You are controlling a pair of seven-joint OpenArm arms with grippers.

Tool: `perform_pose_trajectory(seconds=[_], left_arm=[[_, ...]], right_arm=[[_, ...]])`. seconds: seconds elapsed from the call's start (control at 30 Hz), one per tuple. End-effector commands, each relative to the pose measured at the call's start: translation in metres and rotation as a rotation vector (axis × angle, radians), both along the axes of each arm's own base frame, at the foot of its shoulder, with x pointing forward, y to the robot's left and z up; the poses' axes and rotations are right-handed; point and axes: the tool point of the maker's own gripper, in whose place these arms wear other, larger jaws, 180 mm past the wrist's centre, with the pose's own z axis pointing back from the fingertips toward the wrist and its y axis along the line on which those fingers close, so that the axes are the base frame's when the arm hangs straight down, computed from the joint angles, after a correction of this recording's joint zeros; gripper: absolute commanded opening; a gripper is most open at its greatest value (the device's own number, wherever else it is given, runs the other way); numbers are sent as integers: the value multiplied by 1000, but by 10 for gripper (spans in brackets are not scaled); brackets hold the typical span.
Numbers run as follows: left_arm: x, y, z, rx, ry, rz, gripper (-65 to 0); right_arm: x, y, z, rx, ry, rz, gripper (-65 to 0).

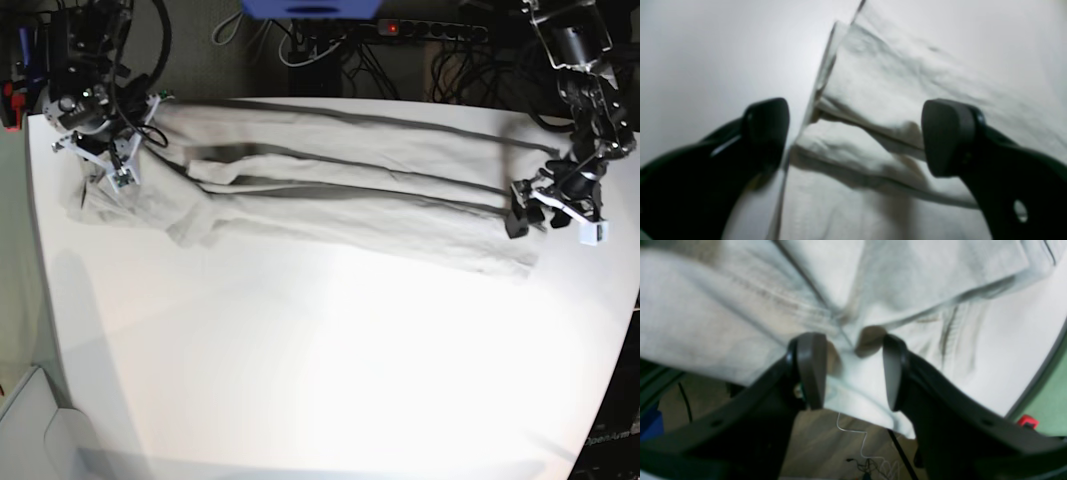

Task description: Layout the t-shirt on the table in an organized manner, then fold the t-shirt properly

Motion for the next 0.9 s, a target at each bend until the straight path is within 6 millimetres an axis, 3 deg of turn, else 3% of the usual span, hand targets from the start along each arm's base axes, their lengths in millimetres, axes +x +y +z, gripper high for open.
perform_pose_trajectory(seconds=[0.0, 0.17, 0.53, 0.87], left_arm=[[-23, -8, -26, 11, 142, -40, -72], [-23, -22, -32, -22, 144, -39, -114], [-24, -23, -34, -28, 149, -34, -117], [-37, -31, -60, -99, 210, 0, -116]], right_arm=[[7, -1, 7, -1, -33, 1, -362], [7, -1, 7, -1, -33, 1, -362], [7, -3, 7, -6, -33, 2, -362], [7, -2, 7, -5, -32, 2, -362]])
